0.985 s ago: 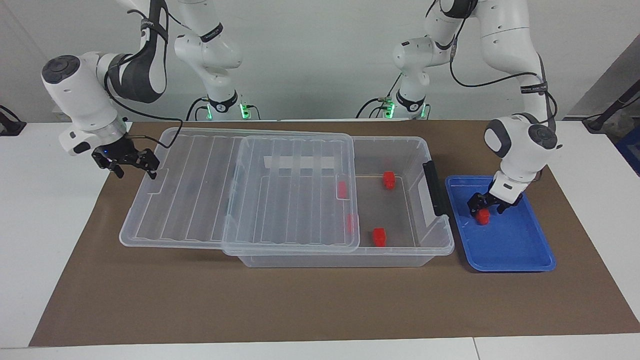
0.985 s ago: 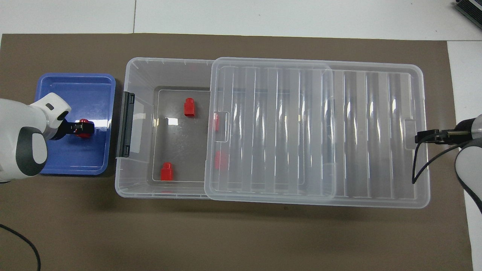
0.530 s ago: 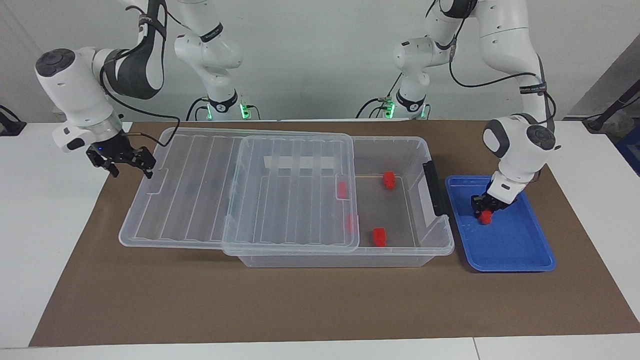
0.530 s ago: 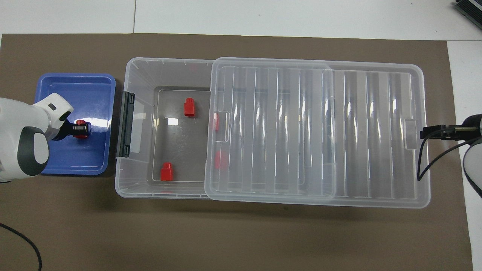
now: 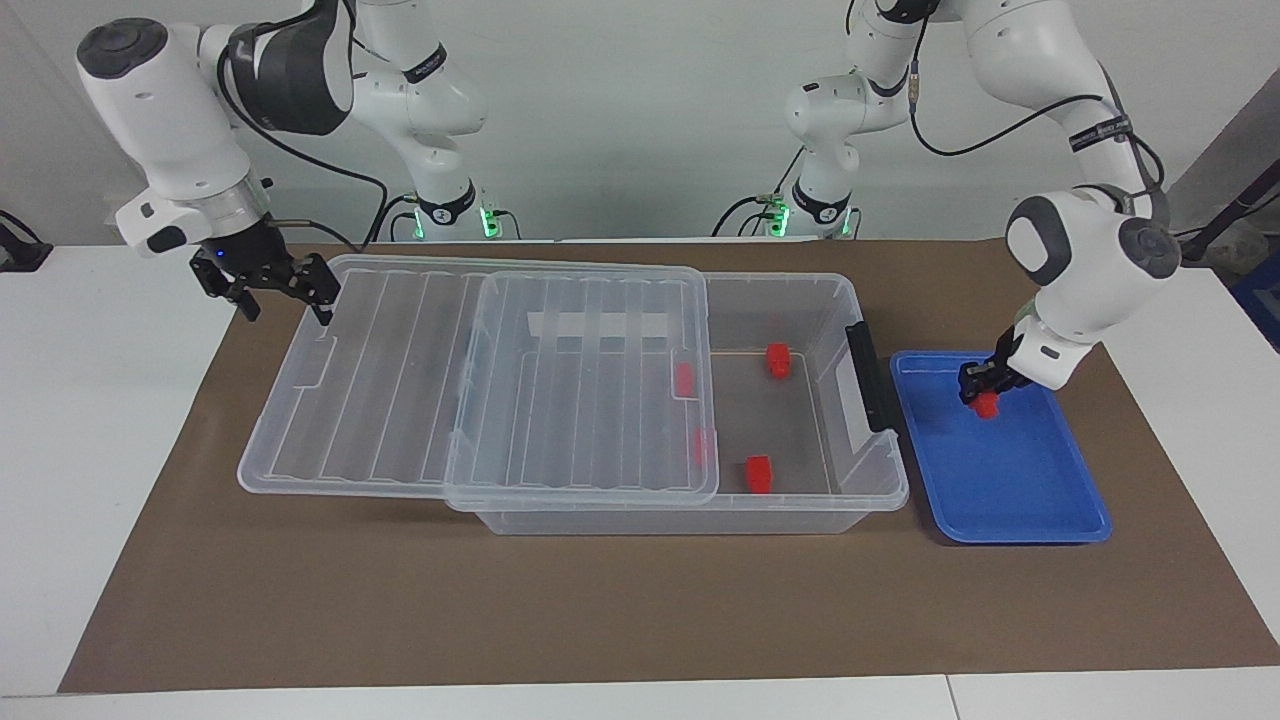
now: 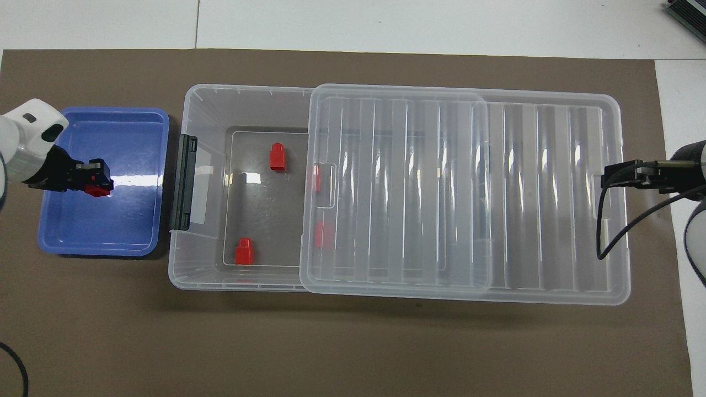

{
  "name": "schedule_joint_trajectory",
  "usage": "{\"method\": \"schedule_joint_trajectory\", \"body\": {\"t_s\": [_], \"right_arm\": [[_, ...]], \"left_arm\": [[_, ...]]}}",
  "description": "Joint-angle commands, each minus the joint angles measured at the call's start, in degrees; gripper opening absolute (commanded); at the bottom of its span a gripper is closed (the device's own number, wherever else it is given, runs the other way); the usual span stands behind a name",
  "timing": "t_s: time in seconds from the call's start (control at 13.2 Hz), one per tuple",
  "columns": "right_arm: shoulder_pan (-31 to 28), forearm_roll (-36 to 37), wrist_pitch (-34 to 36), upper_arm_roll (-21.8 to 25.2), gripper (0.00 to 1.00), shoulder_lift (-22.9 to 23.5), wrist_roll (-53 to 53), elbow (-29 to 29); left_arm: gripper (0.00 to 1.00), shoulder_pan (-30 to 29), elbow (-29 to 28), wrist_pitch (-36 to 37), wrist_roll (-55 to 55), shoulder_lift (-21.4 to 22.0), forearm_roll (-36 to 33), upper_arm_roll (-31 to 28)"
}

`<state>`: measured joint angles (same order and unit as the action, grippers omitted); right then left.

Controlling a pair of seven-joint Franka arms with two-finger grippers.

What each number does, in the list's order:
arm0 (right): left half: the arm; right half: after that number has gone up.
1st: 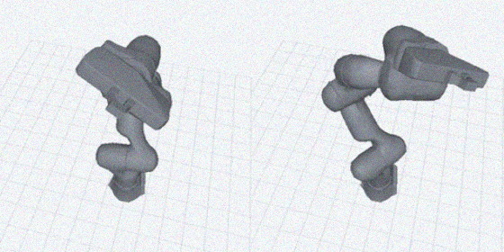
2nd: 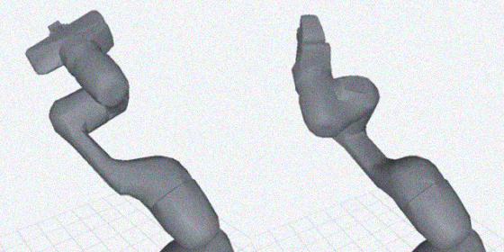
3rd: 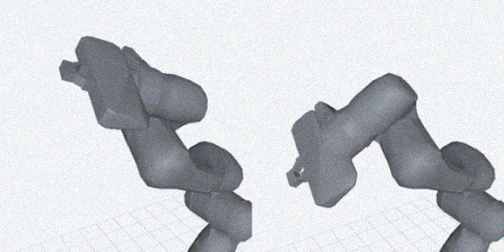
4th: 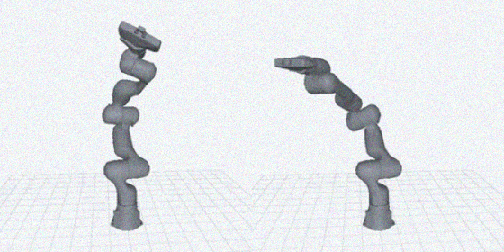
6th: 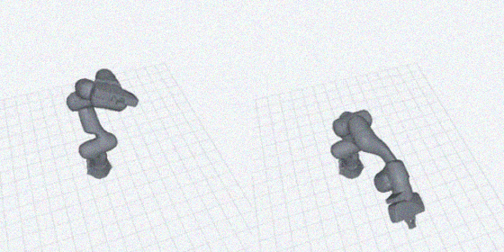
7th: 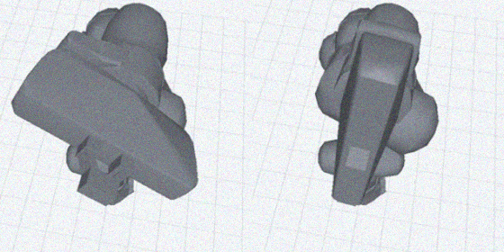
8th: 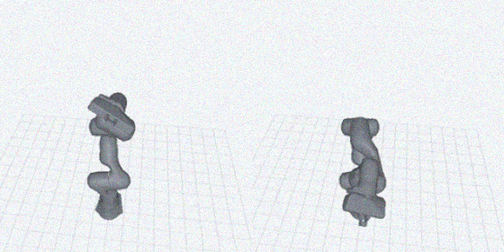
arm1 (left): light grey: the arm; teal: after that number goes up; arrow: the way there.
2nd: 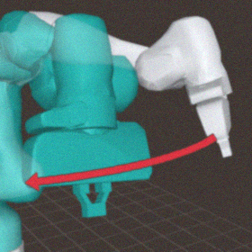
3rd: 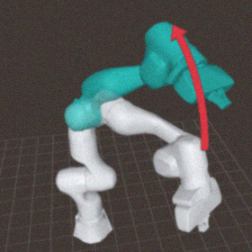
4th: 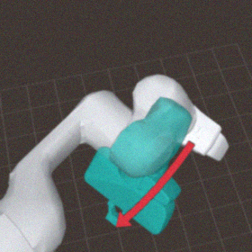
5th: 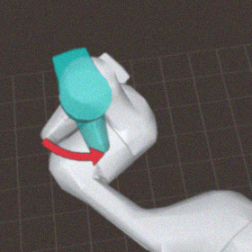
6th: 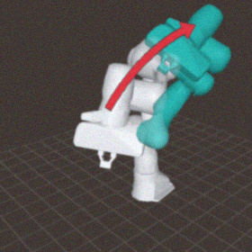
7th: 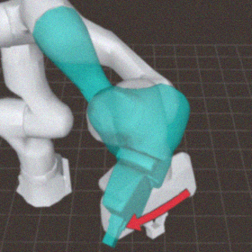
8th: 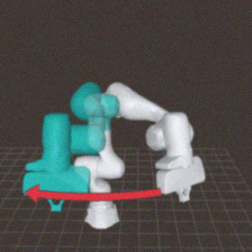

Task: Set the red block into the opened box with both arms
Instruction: 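Lift the red block with the left gripper toward the open box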

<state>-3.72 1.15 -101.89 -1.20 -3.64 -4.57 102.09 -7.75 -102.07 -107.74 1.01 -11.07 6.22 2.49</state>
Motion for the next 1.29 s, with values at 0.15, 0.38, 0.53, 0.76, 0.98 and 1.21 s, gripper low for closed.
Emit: {"method": "schedule_joint_trajectory", "body": {"t_s": [0.15, 0.38, 0.53, 0.76, 0.98, 1.21], "right_arm": [[3.27, 0.78, 10.64, -0.03, 1.00, 6.62, -7.29, -16.37], [2.49, 0.79, 12.23, -0.03, 1.00, 6.71, -7.21, -18.06], [2.58, 0.87, 13.21, -0.03, 1.00, 6.37, -7.38, -17.29], [2.67, 0.61, 13.29, 0.06, 1.00, 5.57, -7.82, -15.70], [3.02, 0.61, 12.60, 0.06, 1.00, 3.29, -8.26, -11.40], [3.28, 0.61, 11.37, -0.03, 1.00, 3.20, -8.97, -10.95]], "left_arm": [[0.00, 2.99, 13.46, 11.50, 27.29, -0.44, 11.09, 1.54], [0.00, 7.99, 15.85, 6.78, 47.18, -0.61, 10.31, 5.76], [0.00, 13.36, 11.84, 2.20, 50.40, 0.78, 8.73, 5.68], [0.00, 18.47, -1.86, -7.63, 48.74, 5.35, 0.74, 5.94], [0.00, 18.65, -8.83, -12.30, 41.18, 6.50, -0.33, 6.03], [0.00, 20.67, -13.76, -18.89, 37.95, 5.28, -0.51, 5.94]]}}
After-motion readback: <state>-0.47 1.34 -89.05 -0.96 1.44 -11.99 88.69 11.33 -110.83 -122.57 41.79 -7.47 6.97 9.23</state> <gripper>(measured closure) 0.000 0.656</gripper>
